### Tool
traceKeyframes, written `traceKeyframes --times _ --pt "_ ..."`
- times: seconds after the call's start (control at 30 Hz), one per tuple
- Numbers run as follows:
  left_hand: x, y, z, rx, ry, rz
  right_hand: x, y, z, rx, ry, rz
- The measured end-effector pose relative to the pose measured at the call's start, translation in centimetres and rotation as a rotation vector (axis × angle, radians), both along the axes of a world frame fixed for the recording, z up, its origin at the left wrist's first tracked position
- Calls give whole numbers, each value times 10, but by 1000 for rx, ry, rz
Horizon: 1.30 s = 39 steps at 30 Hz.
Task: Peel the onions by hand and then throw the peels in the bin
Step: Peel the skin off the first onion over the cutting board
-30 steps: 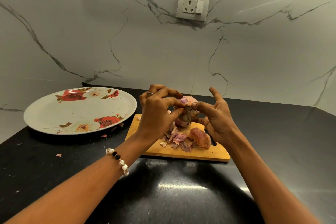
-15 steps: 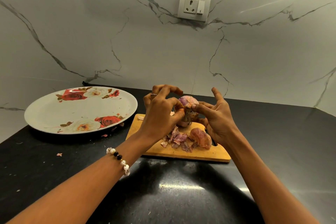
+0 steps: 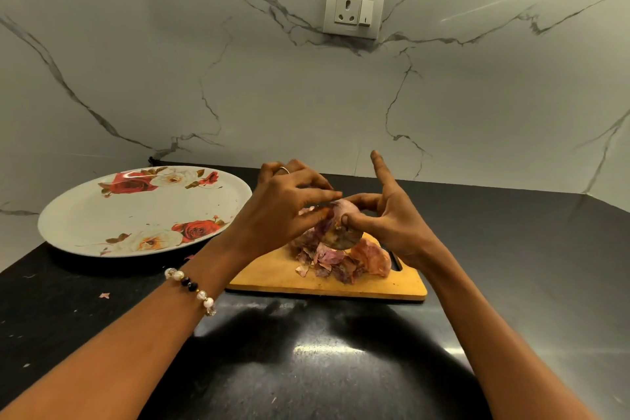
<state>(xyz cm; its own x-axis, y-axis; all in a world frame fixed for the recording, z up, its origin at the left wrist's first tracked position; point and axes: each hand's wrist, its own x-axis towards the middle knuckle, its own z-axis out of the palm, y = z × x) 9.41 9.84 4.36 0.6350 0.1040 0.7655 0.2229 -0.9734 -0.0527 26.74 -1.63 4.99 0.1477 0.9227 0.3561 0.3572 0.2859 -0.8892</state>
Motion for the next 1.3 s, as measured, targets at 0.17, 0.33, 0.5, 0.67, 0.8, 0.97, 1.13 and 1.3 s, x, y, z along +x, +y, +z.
traceKeyframes --times 0.17,0.33,0.5,0.67,0.8,0.97,1.13,1.3 --pt "-3 -4 4 132 101 5 -1 -1 0 -30 -70 -6" --pt "-6 -4 8 146 162 -15 -1 -1 -1 -59 -51 -6" --pt "-5 -5 9 156 166 -21 0 -1 -2 -62 -21 -2" --pt "-3 -6 7 168 130 -15 1 -1 -2 -47 19 9" --pt "0 -9 5 179 99 6 1 -1 -2 -30 45 -3" --pt "3 -9 3 190 50 44 2 1 -3 -15 82 -8" --pt "4 -9 1 82 -8 47 2 1 -2 -7 108 -10" --pt "-2 -4 7 -146 -166 -12 4 0 -1 18 113 -29"
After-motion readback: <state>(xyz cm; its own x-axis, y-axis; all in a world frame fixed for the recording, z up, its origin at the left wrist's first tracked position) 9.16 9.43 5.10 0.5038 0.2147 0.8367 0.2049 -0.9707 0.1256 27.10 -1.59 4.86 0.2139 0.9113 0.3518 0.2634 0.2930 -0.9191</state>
